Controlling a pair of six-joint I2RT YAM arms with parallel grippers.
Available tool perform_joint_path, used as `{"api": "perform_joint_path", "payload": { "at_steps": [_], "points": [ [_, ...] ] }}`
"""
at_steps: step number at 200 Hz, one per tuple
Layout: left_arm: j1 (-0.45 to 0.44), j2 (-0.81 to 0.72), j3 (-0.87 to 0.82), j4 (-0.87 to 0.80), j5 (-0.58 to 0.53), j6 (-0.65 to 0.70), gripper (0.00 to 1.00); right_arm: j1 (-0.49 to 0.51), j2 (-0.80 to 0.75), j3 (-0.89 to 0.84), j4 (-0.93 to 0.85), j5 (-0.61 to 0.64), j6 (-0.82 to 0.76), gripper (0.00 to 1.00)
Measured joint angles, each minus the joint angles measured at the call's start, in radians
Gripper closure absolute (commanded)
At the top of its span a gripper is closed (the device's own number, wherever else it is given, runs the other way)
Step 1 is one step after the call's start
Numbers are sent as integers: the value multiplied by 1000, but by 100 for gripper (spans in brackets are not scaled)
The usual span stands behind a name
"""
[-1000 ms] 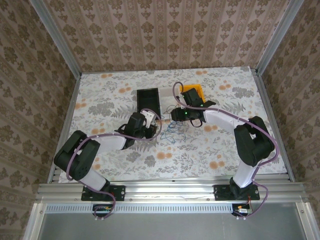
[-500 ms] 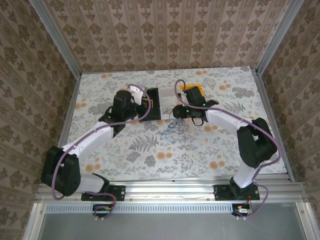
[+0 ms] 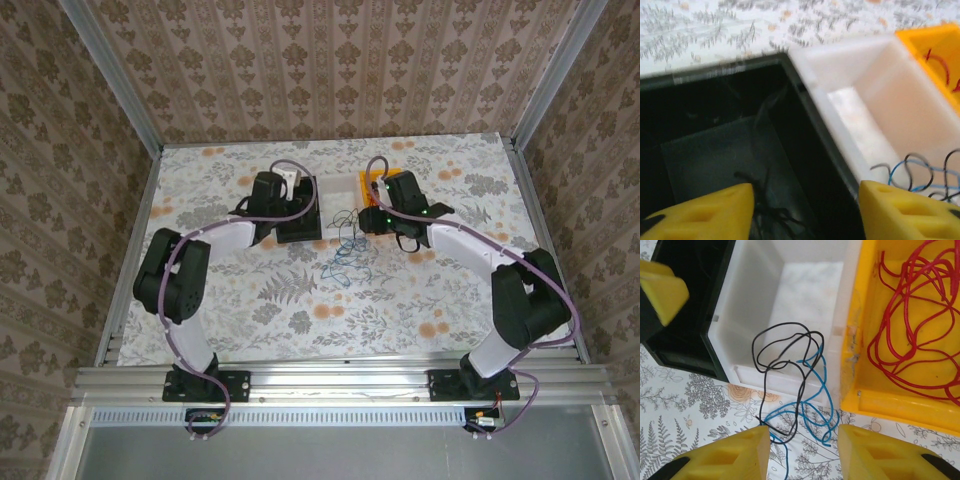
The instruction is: Untangle the cables
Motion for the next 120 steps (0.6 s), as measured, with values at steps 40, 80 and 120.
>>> {"api": "perform_joint_path", "payload": {
  "at_steps": [40, 80, 120],
  "points": [
    [0, -70, 29, 25, -32, 5, 29, -1, -7, -16, 2, 0, 0, 60],
    [-49, -111, 67, -38, -34, 73, 29, -11, -8, -16, 15, 0, 1, 60],
    [-178, -29, 184, -174, 22, 184, 36, -88, -27, -42, 46, -18, 41, 61]
  ]
}}
